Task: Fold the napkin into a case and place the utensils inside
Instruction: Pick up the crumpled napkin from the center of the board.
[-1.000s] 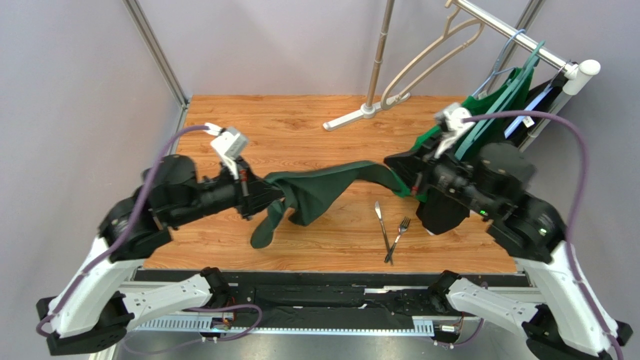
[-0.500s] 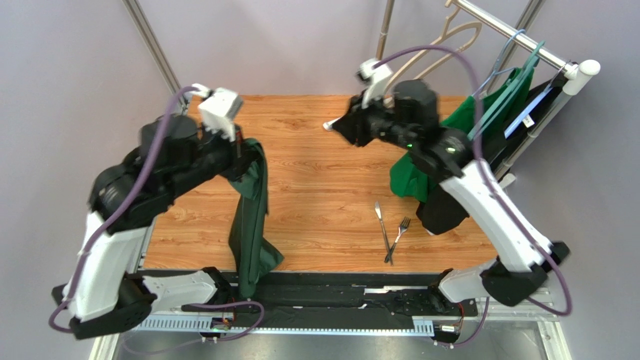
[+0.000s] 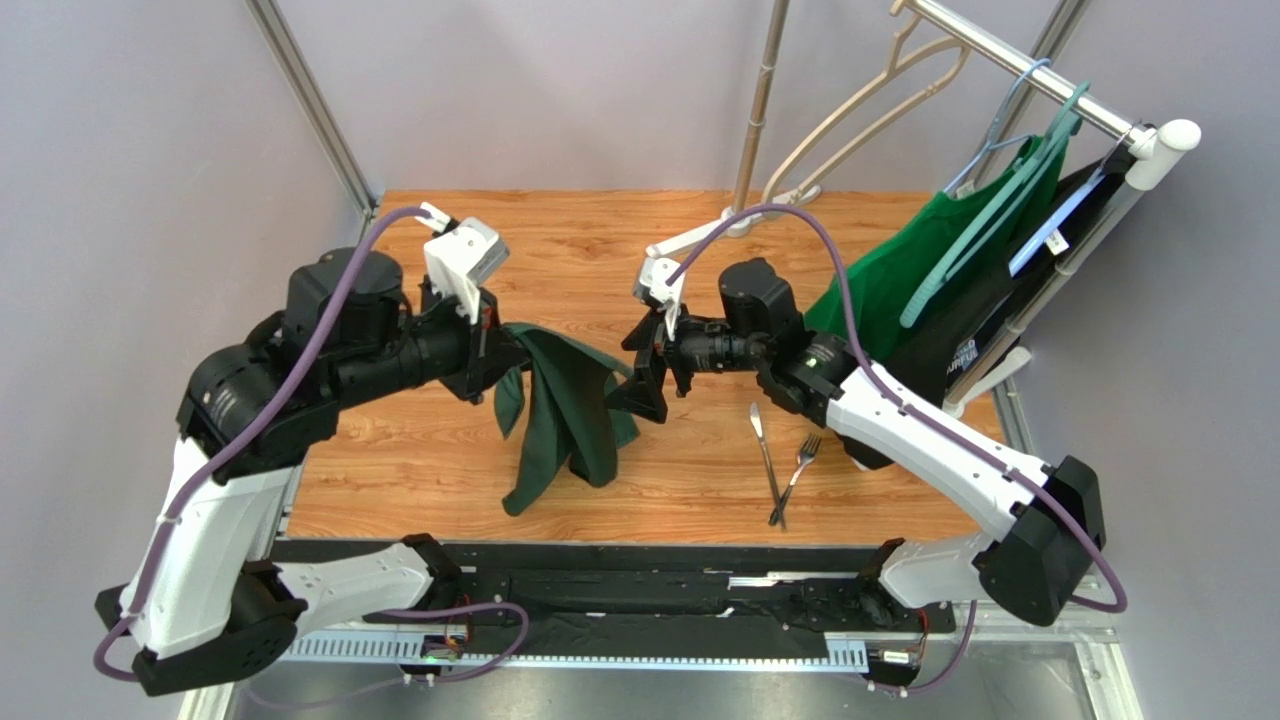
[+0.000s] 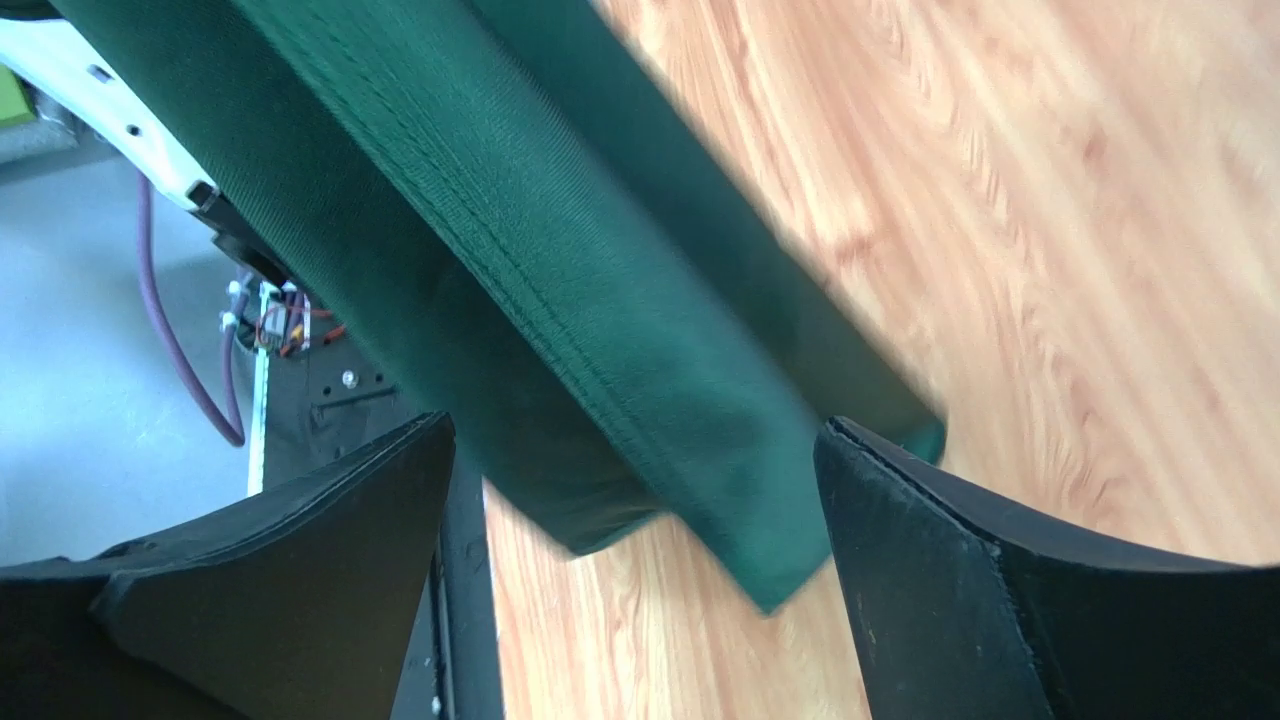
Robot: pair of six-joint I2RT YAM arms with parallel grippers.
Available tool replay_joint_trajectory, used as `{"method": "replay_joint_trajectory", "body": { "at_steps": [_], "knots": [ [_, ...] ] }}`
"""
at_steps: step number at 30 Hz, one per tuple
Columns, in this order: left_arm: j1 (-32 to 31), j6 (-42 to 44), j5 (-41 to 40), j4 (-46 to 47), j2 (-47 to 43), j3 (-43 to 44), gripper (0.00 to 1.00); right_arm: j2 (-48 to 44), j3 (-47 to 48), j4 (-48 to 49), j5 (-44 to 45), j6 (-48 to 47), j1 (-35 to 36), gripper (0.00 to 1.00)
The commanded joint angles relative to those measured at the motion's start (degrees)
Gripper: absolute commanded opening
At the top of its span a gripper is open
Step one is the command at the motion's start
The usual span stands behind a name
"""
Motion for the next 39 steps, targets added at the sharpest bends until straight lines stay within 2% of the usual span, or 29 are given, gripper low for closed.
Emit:
{"method": "replay_joint_trajectory", "body": {
  "at_steps": [1, 4, 10, 13, 15, 16, 17, 19, 21, 23, 26, 30, 34, 37, 39],
  "knots": [
    [0.25, 0.61, 4.72, 0.65, -1.02, -0.93, 0.00, -2.24, -2.42, 11.78, -0.20, -2.74, 1.21, 0.95],
    [0.25, 0.18, 5.17, 0.65, -1.38, -0.41, 0.00, -0.66, -1.72, 12.14, 2.97, -3.96, 2.27, 0.95],
    [0.16, -1.14, 6.14, 1.18, -1.99, 0.38, 0.00, 2.59, 1.00, 11.25, -0.71, -2.74, 5.87, 0.93],
    [0.25, -1.23, 3.69, 0.66, -2.34, 1.17, 0.00, 3.39, 2.41, 8.37, 2.00, -1.60, 7.37, 0.74],
    [0.25, -1.15, 0.88, -0.05, -2.78, 1.53, 0.00, 3.04, 2.59, 6.25, 2.88, -1.07, 7.45, 0.44],
    [0.25, -0.97, 0.43, -0.31, -2.87, 2.14, 0.00, 2.08, 3.63, 4.77, 4.54, -0.81, 7.54, 0.23],
    [0.16, -0.88, -0.10, -0.84, -2.96, 2.84, 0.00, 1.55, 5.21, -0.56, 10.12, 0.07, 7.72, 0.00],
    [0.25, 0.26, -1.94, -4.17, -2.09, 6.07, 0.00, -1.34, 11.33, -7.95, 15.51, 0.86, 7.81, 0.00],
    [0.16, 1.93, -1.16, -9.00, -1.47, 8.28, 0.00, -3.63, 15.66, -19.64, 22.64, 0.87, 8.51, 0.00],
    [0.25, 2.02, -0.98, -10.25, -2.51, 9.18, 0.00, -6.36, 23.66, -30.25, 24.67, 0.95, 9.38, 0.00],
    [0.25, 0.36, 0.60, -10.41, -5.42, 9.51, 0.00, -9.78, 31.30, -36.63, 22.84, 2.27, 12.19, 0.00],
    [0.25, -0.53, 6.83, -8.32, -7.61, 15.76, 0.00, -14.53, 33.61, -35.68, 17.84, 5.68, 15.80, 0.00],
    [0.25, -0.09, 4.56, -7.34, -9.55, 18.05, 0.00, -16.56, 33.79, -35.68, 14.40, 5.18, 15.80, 0.00],
    [0.25, 0.35, 2.01, -8.75, -8.06, 18.32, 0.00, -15.87, 32.48, -36.91, 19.57, 2.38, 15.80, 0.00],
    [0.25, 0.70, 3.32, -7.62, -7.36, 16.40, 0.00, -13.42, 30.46, -36.65, 23.52, 1.75, 15.81, 0.00]
  ]
}}
